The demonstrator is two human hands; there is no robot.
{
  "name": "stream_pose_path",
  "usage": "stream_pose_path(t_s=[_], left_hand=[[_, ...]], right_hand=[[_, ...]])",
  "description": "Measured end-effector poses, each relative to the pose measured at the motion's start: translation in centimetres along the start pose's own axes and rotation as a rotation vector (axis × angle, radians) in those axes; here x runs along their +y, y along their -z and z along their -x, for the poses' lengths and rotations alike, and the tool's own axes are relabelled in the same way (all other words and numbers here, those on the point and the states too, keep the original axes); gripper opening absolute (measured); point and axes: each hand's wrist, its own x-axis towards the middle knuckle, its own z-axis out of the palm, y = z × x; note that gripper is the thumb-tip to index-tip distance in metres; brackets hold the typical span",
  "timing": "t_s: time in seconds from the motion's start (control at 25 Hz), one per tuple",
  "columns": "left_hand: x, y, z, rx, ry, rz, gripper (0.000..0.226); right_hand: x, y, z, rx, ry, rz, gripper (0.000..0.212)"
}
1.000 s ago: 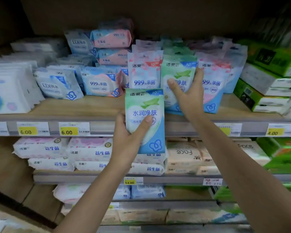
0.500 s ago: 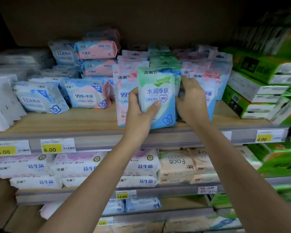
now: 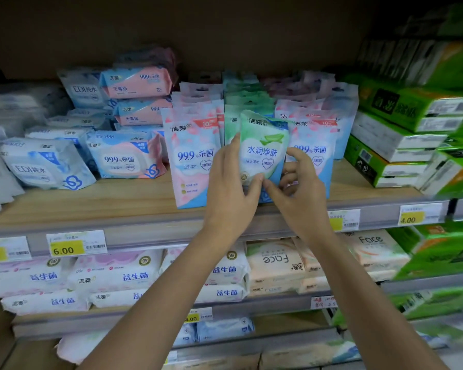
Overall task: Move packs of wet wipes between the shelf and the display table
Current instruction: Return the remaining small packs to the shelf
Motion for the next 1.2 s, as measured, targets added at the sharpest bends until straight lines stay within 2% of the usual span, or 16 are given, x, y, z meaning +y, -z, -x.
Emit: stream_pose_path(t_s=[0.12,0.16,0.28,0.36,0.48,0.56,0.72,0.8,0.88,1.04,1.2], left_hand=[[-0.5,1.6,-0.3,0.087,-0.091,-0.398,0.072],[-0.6,2.2,-0.5,0.070,-0.076,-0.475,0.074],[-0.1,2.6,-1.0,-0.056,0.094,-0.489,0.078],[0.3,2.2,-1.2,-0.043,0.109,-0.477,0.082],[-0.1,2.1,-1.3,-0.021,0.106,-0.381,0.086],[-0.6,2.5,-0.9,-0.025,0.077,-0.247,0.071],[-2.1,5.2,1.5,0.015,-0.018,-0.020,0.018],[-3.1,7.1,4.2,0.002,0.080,0.102,0.010],[-4.4,8.6,8.1,-0.021,0.205,0.145,0.010],[-7.4,9.4,18.2,-0.132,0.478,-0.009,0.013],[-8.8,9.3,30.4,-0.198,0.896,-0.190,0.015]], right_hand=[[0.0,-0.2,-0.1,0.021,0.004,-0.030,0.055],[-0.1,-0.3,-0.1,0.025,0.016,-0.040,0.056],[-0.4,-0.9,-0.7,0.039,0.023,-0.049,0.063],[-0.3,-1.1,-1.1,0.057,0.025,-0.024,0.063],[0.3,-1.5,-1.0,0.088,0.045,0.058,0.052],[0.6,-1.5,-0.7,0.154,0.079,0.088,0.044],[-0.2,-1.4,1.1,0.249,0.123,0.026,0.013],[-0.7,-2.1,3.5,0.130,0.144,-0.035,0.012],[-0.5,-3.7,6.9,-0.086,0.156,-0.068,0.013],[2.7,-7.3,14.4,-0.536,0.052,-0.120,0.018],[8.9,-9.4,22.7,-1.019,-0.129,-0.012,0.023]])
